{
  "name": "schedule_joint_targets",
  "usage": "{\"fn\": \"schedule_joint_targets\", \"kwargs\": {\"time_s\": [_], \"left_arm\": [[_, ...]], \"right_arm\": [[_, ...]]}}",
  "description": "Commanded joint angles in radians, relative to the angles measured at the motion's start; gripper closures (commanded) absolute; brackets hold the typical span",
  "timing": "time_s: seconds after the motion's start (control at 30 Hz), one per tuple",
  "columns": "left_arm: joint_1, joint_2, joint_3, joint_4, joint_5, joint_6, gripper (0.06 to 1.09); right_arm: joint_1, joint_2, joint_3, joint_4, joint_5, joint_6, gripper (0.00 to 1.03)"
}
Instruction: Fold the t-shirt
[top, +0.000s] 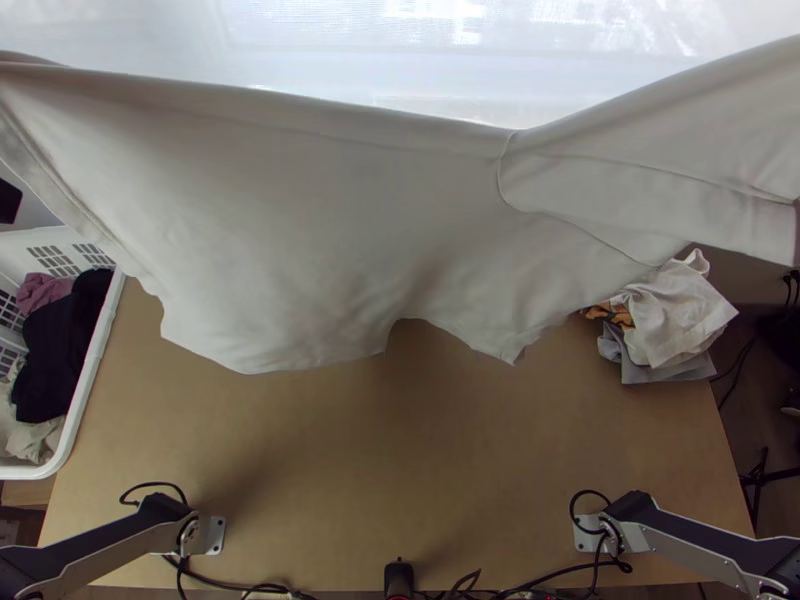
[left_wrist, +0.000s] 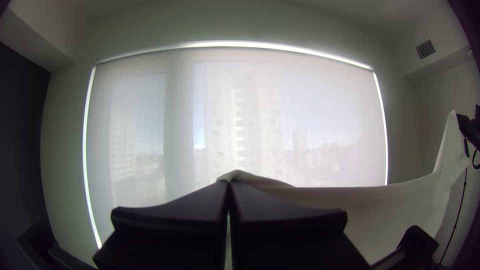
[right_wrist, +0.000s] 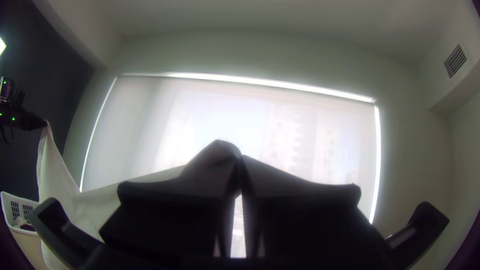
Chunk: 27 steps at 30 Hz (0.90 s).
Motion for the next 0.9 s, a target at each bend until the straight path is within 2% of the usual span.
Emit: {"fn": "schedule_joint_targets", "kwargs": {"time_s": [0.0, 0.13, 0.43, 0.6, 0.7, 0.87], "left_arm": [[0.0, 0.006, -0.008, 0.004, -0.04, 0.03, 1.05], [-0.001, 0.009, -0.006, 0.005, -0.048, 0.056, 1.05], [-0.001, 0.009, -0.008, -0.022, -0.068, 0.061, 1.05], [-0.006, 0.017, -0.019, -0.047, -0.068, 0.042, 1.05], [-0.029, 0.017, -0.059, -0.056, -0.068, 0.041, 1.05], [-0.063, 0.014, -0.135, -0.054, -0.068, 0.041, 1.05]], "right_arm": [[-0.001, -0.015, 0.023, 0.119, 0.003, -0.06, 1.0], [0.002, -0.035, 0.02, 0.194, -0.011, -0.138, 1.0], [0.002, -0.066, 0.02, 0.265, -0.074, -0.193, 1.0], [-0.001, -0.095, -0.009, 0.208, -0.074, -0.134, 1.0], [-0.012, -0.145, -0.141, 0.191, -0.063, -0.086, 1.0], [-0.014, -0.198, -0.332, 0.21, -0.06, -0.069, 1.0]]}}
